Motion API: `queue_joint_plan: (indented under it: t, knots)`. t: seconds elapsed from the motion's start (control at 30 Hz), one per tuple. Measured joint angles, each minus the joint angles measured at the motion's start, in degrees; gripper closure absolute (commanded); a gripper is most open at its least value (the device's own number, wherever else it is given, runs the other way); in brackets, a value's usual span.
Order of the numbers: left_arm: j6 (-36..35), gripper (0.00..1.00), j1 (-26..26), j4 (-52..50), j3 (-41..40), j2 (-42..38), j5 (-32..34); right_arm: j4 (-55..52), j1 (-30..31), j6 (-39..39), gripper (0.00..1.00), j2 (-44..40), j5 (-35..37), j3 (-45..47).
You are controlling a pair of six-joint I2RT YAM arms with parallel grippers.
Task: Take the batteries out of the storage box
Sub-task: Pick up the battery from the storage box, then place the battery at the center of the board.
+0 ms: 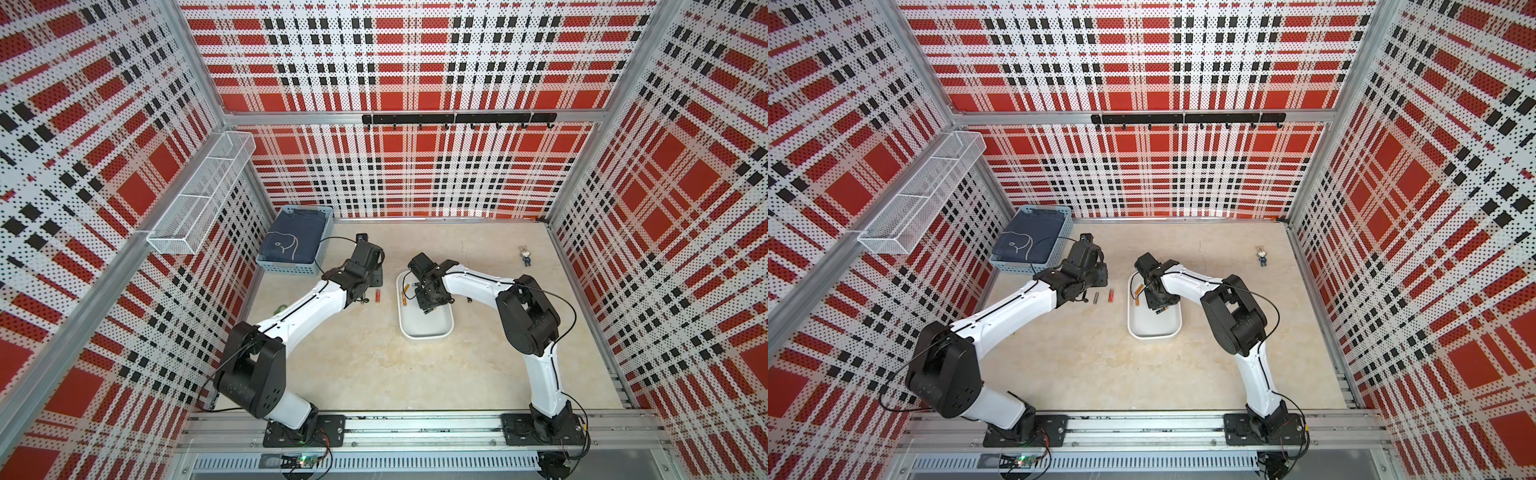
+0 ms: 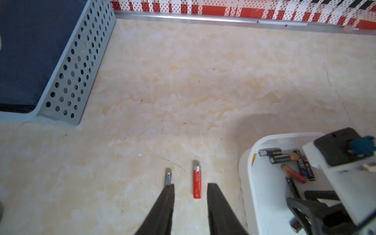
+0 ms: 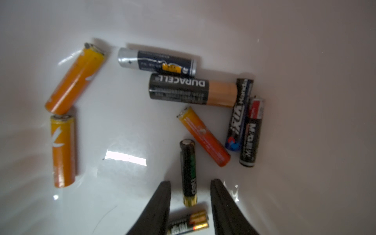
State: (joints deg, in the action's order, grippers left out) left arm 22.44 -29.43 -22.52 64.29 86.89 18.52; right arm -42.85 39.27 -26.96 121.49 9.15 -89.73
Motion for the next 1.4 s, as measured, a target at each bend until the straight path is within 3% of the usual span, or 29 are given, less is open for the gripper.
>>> queue_joint_plan:
  t: [0.1, 0.33, 0.43, 0.67, 0.9, 1.17, 1.3, 1.4]
  knots:
    - [0.83, 0.66, -2.16, 0.07, -0.09, -0.68, 1.44, 0.55, 0.0, -0.17, 0.67, 0.81, 0.48, -0.76]
    - [1.79, 0.65, -3.58, 0.13, -0.5, -0.66, 3.39, 1.66, 0.0, -0.57, 0.9, 1.4, 1.38, -1.44]
    - [2.05, 0.66, -3.72, 0.35, -0.61, -0.66, 4.79, 1.84, 0.0, -0.98, 0.96, 1.29, 1.33, -1.44]
    - [3.56, 0.66, -3.76, 1.95, -2.32, -1.07, 7.52, 3.96, -0.76, -2.01, 0.97, -3.65, -4.92, 2.27]
    - [3.74, 0.67, -5.42, 6.08, -4.52, -2.51, 8.7, 6.64, -4.35, -2.71, 0.97, -16.39, -9.4, 5.6]
    - [-2.6, 0.66, -14.82, 7.08, 1.79, 5.49, 7.78, 7.32, -17.49, -0.83, 0.96, -29.16, -4.85, 15.08]
    - [-6.69, 0.66, -18.62, 7.13, 5.66, 10.56, 5.18, 7.3, -25.68, 1.66, 0.96, -28.55, -1.68, 21.7]
    - [-8.5, 0.67, -20.17, 7.1, 7.26, 13.55, 3.37, 7.04, -27.45, 3.41, 0.96, -25.73, -0.07, 23.89]
